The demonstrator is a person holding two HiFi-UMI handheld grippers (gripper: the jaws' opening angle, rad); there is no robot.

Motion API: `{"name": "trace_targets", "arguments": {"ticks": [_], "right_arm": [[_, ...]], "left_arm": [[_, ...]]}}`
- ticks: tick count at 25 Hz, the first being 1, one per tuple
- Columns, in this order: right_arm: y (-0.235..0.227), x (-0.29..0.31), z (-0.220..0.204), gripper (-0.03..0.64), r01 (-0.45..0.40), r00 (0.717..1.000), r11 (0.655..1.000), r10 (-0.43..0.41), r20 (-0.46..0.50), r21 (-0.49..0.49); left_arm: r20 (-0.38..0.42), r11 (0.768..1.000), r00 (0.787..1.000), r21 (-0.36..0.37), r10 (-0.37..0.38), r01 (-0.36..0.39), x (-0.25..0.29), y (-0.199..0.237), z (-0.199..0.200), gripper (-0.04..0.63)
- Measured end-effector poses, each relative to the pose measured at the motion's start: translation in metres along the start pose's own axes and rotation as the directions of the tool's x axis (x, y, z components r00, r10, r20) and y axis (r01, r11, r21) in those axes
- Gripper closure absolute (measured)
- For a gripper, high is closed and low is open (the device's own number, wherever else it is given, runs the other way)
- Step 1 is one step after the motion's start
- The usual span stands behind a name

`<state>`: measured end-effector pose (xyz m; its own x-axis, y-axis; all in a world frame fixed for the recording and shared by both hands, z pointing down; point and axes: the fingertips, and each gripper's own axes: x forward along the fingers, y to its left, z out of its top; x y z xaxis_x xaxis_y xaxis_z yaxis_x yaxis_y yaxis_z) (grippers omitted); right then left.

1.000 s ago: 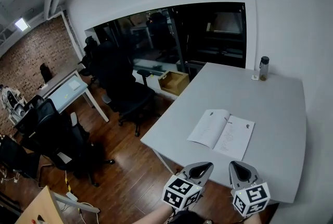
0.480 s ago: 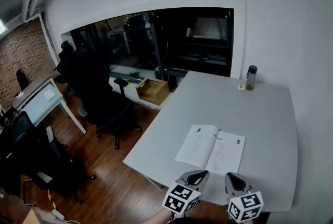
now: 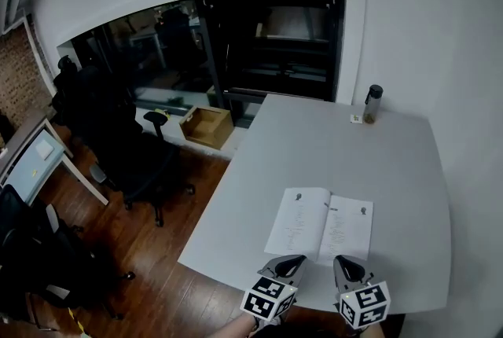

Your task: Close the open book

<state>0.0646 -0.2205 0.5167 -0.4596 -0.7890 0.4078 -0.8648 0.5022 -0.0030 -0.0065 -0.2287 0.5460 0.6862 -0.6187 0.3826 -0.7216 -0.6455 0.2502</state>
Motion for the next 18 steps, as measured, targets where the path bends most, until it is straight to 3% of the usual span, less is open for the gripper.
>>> {"name": "trace_targets", "arguments": {"ticks": [6,10,14,18], "right_arm": [[0.005,0.031,-0.015,0.612,-0.057,0.996,0.997,0.054,-0.069,-0.046],[0.016,0.05,-0.028,0.612,-0.145,0.983,0.986,0.134,-0.125,-0.087],[0.032,0.073,-0.04,0.602,-0.218,0.966,0.954,0.181,-0.186,-0.206],[0.046,0.103,-0.044,0.4,-0.28,0.949,0.904,0.209,-0.236,-0.325]], "left_arm": [[-0.025,0.998,0.998,-0.015,0.055,-0.056,-0.002,0.025,-0.008,0.591],[-0.041,0.994,0.993,-0.016,0.112,-0.113,-0.006,0.036,-0.015,0.591],[-0.058,0.983,0.982,-0.038,0.178,-0.18,-0.019,0.048,-0.026,0.591],[-0.068,0.968,0.968,-0.058,0.24,-0.244,-0.033,0.059,-0.032,0.591]]}}
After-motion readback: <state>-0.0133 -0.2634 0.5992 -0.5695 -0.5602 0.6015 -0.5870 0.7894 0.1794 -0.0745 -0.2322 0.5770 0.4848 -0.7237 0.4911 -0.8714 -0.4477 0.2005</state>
